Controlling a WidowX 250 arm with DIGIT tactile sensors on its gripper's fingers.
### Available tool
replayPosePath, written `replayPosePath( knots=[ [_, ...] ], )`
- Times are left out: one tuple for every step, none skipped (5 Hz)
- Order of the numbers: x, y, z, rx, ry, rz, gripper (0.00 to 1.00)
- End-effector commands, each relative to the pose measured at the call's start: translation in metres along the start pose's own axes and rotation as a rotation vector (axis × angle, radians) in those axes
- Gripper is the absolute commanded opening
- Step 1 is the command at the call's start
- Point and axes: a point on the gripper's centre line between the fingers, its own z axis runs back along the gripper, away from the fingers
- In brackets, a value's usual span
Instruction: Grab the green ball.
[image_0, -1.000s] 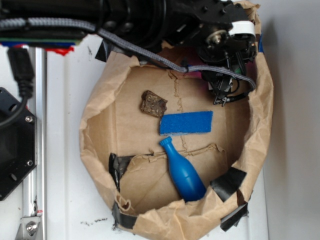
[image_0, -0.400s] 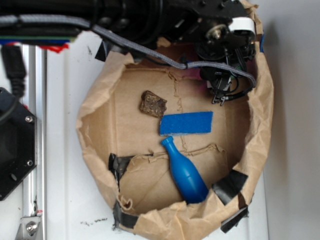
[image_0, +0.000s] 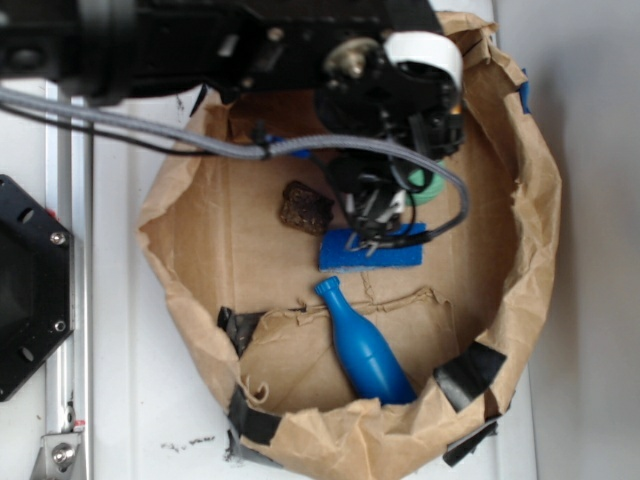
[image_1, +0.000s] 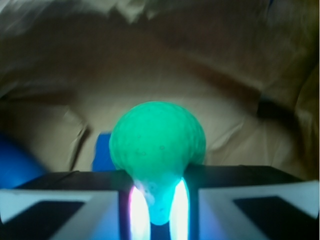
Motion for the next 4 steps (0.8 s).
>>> replayPosePath(
  knots=[
    [-0.015, -0.028, 0.052, -0.046, 0.097, 0.057, 0.00],
    [-0.021, -0.035, 0.061, -0.021, 0.135, 0.066, 0.00],
    [-0.020, -0.037, 0.067, -0.016, 0.119, 0.072, 0.00],
    [-0.017, -0.037, 0.065, -0.015, 0.111, 0.078, 0.00]
  ],
)
